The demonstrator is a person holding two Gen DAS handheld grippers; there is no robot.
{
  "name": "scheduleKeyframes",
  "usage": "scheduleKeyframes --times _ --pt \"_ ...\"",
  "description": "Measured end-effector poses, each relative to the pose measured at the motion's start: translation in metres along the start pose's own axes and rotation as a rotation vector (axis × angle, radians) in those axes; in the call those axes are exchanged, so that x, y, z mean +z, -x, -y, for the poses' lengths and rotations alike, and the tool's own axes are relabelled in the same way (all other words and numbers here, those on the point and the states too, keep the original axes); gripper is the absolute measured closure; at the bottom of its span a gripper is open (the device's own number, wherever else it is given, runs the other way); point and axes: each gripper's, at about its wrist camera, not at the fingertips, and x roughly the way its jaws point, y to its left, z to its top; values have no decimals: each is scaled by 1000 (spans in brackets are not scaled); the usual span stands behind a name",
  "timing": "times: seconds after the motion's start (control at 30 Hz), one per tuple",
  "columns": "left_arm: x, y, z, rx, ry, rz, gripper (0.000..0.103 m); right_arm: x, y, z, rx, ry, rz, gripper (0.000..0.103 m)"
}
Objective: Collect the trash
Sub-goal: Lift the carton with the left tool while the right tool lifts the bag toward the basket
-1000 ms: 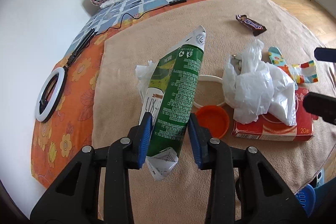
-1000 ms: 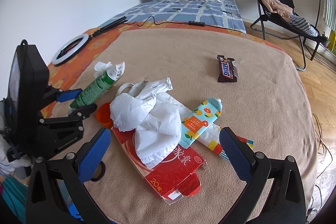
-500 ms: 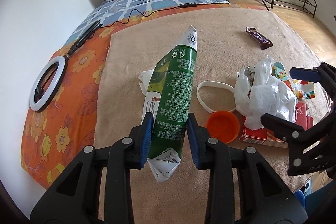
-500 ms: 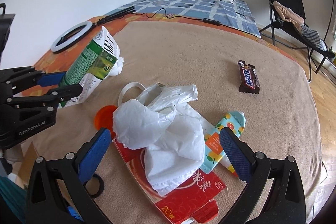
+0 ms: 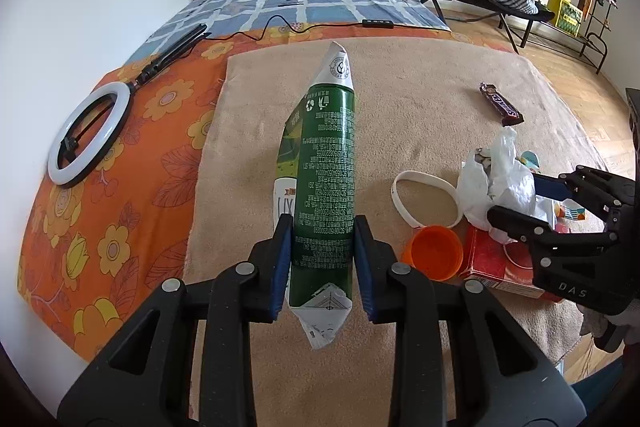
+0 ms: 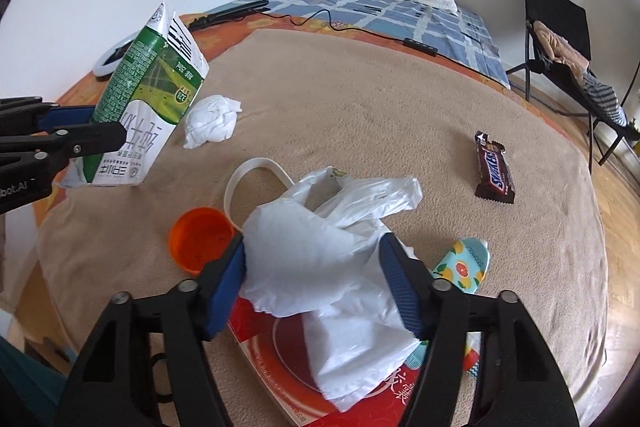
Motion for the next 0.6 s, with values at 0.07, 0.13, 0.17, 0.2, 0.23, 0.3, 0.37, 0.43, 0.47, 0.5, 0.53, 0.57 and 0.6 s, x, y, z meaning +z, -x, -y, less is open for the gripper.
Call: scheduleKeyframes --times 0.07,0.13,0.17,0.2,0.23,0.3,0.37,0.43,0.47,0.5,0.53,0.57,0.6 --pt "0 3 -1 3 4 8 74 0 4 5 30 -30 12 55" --pt "0 6 -3 8 8 17 74 2 10 11 73 -68 31 57" --pt "0 7 -4 7 12 21 74 3 15 14 93 -84 45 58" --pt "0 9 -5 5 17 25 74 4 19 16 111 -96 58 59" --pt "0 10 -6 1 21 28 74 6 24 17 124 -105 71 59" --pt "0 15 -7 -5 28 36 74 10 32 21 158 -120 95 59" --pt "0 19 -8 -12 33 44 74 13 42 22 177 -127 122 59" --pt "-1 25 -9 -21 36 51 74 14 51 22 190 -124 146 59" --pt "-1 28 -9 -28 39 54 74 14 55 22 193 -125 154 59" --pt "-1 30 -9 -34 41 57 74 13 59 23 199 -127 161 59" --pt "-1 33 -9 -39 43 60 74 13 63 23 202 -129 166 59" --pt "-2 36 -8 -44 44 63 74 12 66 22 204 -129 171 59" --pt "-2 39 -8 -49 45 66 74 11 70 23 206 -128 176 59"
